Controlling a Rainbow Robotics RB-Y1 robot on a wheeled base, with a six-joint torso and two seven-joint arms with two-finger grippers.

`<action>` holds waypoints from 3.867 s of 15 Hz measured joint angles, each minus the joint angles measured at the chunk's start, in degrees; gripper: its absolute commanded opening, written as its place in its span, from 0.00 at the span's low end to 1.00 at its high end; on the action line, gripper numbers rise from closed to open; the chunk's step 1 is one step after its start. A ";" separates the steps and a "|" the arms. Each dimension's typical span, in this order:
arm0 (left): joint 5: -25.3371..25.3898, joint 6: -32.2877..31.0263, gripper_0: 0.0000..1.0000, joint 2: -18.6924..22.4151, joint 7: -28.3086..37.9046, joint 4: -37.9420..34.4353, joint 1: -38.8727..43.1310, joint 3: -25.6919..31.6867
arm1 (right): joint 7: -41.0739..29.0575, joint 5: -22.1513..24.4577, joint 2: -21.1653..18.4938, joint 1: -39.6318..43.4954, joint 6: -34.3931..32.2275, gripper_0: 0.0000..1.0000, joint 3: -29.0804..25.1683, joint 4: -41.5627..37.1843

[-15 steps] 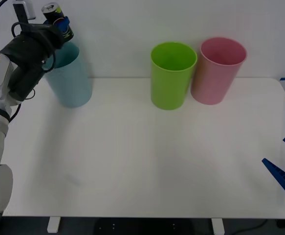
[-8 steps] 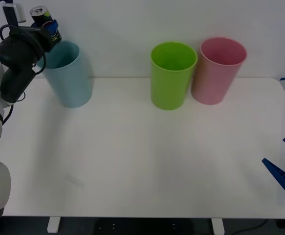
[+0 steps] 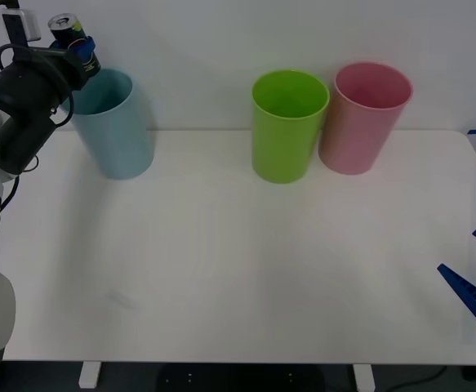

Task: Grasp the object on the table and drop it into the matching bin: aluminum can to the light blue bin, PET bottle to the pink bin.

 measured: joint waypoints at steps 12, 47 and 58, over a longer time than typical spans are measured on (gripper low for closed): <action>0.60 -0.89 1.00 0.60 0.09 0.00 0.06 0.52 | 0.00 0.00 0.00 0.00 0.00 1.00 0.00 0.00; 31.69 -35.10 1.00 16.77 -9.09 -27.37 43.26 4.49 | 0.00 0.00 0.00 0.00 0.00 1.00 0.00 0.00; 35.86 -37.71 1.00 16.73 -10.15 -35.06 59.44 7.17 | 0.00 0.00 0.00 0.00 0.00 1.00 0.00 0.00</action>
